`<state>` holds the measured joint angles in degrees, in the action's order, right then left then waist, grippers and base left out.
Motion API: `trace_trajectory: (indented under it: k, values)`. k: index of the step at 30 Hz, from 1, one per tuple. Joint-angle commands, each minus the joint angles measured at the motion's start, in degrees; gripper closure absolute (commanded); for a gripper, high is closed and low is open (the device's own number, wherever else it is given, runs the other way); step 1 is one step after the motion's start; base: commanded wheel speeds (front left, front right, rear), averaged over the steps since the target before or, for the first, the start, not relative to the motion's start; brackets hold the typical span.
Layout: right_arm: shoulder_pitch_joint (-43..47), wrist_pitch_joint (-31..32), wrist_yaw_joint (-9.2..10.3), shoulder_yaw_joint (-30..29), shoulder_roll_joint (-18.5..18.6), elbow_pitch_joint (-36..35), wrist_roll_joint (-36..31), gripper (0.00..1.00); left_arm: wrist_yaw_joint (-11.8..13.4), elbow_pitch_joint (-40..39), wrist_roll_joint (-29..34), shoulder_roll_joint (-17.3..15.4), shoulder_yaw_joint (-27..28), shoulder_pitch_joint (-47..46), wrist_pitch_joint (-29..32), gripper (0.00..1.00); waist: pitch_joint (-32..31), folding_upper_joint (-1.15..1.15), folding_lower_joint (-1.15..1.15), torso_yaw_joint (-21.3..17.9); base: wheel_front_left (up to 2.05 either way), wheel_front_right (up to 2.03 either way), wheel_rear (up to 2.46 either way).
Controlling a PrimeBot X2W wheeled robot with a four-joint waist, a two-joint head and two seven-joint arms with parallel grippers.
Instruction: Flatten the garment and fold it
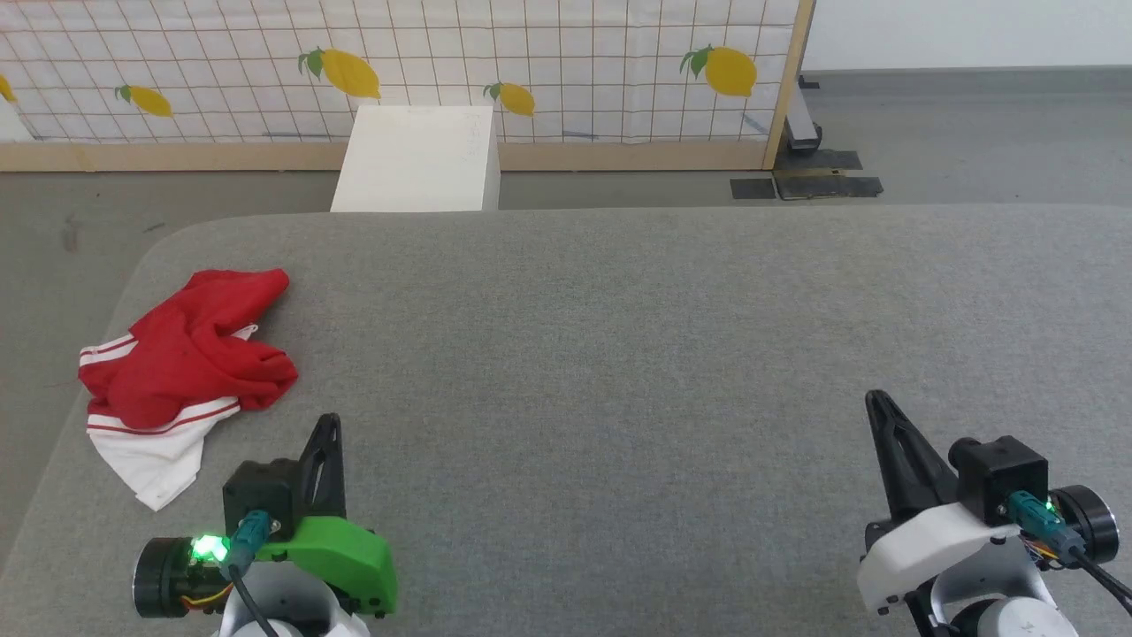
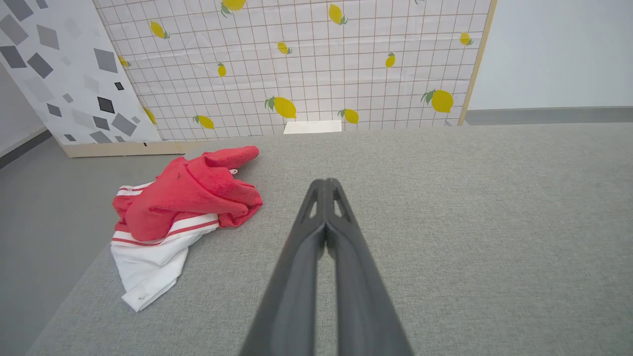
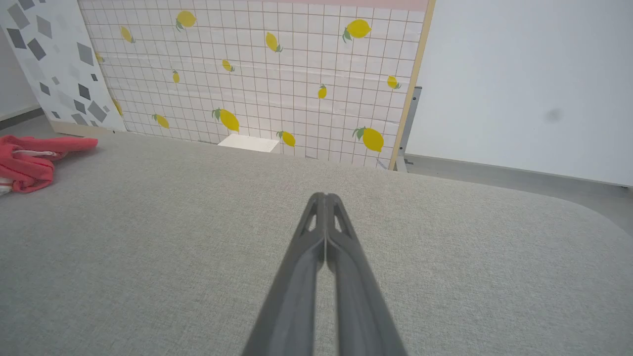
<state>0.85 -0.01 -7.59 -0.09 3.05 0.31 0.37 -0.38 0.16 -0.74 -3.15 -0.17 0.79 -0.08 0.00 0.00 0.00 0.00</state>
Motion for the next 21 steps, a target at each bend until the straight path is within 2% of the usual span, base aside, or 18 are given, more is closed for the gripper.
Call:
trace_trajectory:
  k: [1, 4, 5, 21]
  values:
    - [-0.9, 0.0, 0.10, 0.1, -0.2, -0.3, -0.4, 1.00, 0.4, -0.2, 0.7, 0.3, 0.2, -0.8, 0.1, 1.00, 0.0, 0.00, 0.00, 0.0, 0.00, 0.00, 0.00]
    - [-0.9, 0.0, 0.10, 0.1, -0.2, -0.3, -0.4, 1.00, 0.4, -0.2, 0.7, 0.3, 0.2, -0.8, 0.1, 1.00, 0.0, 0.00, 0.00, 0.0, 0.00, 0.00, 0.00]
    - [0.0, 0.0, 0.00, 0.0, 0.0, 0.0, 0.0, 0.00, 0.0, 0.0, 0.0, 0.0, 0.0, 0.0, 0.0, 0.00, 0.0, 0.00, 0.00, 0.0, 0.00, 0.00, 0.00]
    - [0.0, -1.5, 0.01, -0.7, 0.0, 0.5, 0.3, 0.00, 0.1, 0.8, -1.1, 0.0, -0.8, 0.1, -1.5, 0.00, 0.0, 0.00, 0.00, 0.0, 0.00, 0.00, 0.00]
